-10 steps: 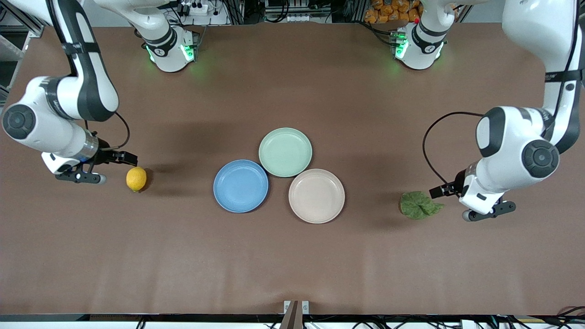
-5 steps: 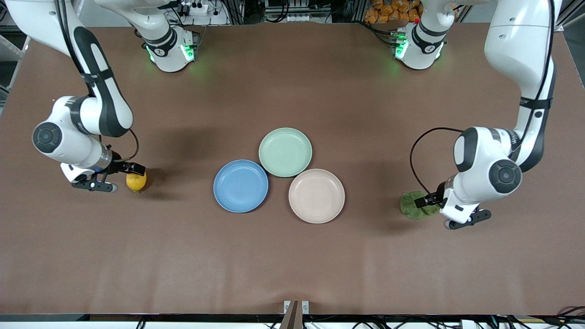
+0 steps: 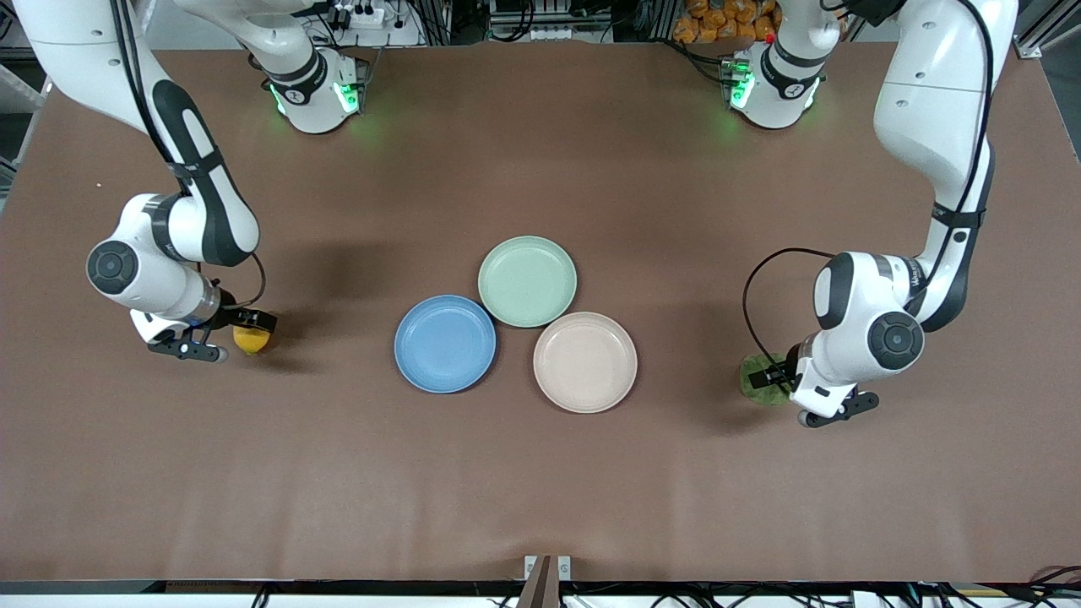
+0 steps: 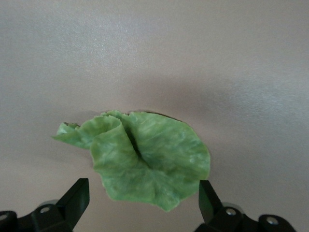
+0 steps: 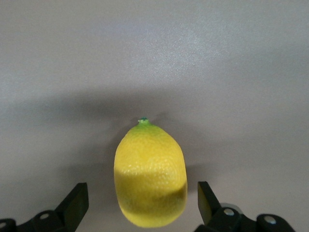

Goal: Place lemon and lettuce in plates

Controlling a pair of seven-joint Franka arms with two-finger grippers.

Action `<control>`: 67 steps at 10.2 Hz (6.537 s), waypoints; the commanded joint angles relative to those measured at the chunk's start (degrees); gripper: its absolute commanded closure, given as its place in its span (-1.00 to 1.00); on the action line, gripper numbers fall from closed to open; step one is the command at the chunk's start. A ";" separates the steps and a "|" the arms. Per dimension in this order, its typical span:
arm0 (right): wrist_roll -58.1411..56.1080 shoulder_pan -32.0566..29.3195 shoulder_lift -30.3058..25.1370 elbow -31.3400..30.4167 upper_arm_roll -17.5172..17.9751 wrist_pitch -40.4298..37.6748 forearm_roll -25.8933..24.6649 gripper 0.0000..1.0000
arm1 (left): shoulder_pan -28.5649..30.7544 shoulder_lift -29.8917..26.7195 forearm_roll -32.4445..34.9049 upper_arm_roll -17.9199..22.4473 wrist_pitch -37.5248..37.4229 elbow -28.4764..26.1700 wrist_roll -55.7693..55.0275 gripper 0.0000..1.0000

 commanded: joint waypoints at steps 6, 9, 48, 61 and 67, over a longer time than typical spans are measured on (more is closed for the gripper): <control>2.95 -0.57 2.66 0.34 0.88 2.65 2.68 0.64 | -0.03 3.61 2.12 0.25 3.39 0.81 -1.14 -1.00; 3.40 -0.13 0.39 1.83 0.88 -0.76 2.77 0.90 | -0.03 4.23 2.12 0.25 5.94 0.63 -1.23 -0.26; 4.63 3.93 -7.52 20.56 2.55 -30.84 -2.58 -1.00 | -12.00 -4.38 2.21 -0.19 -10.66 12.76 -22.09 -1.00; -3.72 -3.03 -25.63 23.54 2.03 -48.06 -2.77 -1.00 | 1.82 -27.29 1.60 -0.71 -20.61 -21.58 5.19 -1.00; -3.02 -2.68 -27.22 30.92 2.29 -56.14 -2.68 -1.00 | 3.05 -34.62 2.21 -0.89 -20.25 -12.86 6.76 -1.00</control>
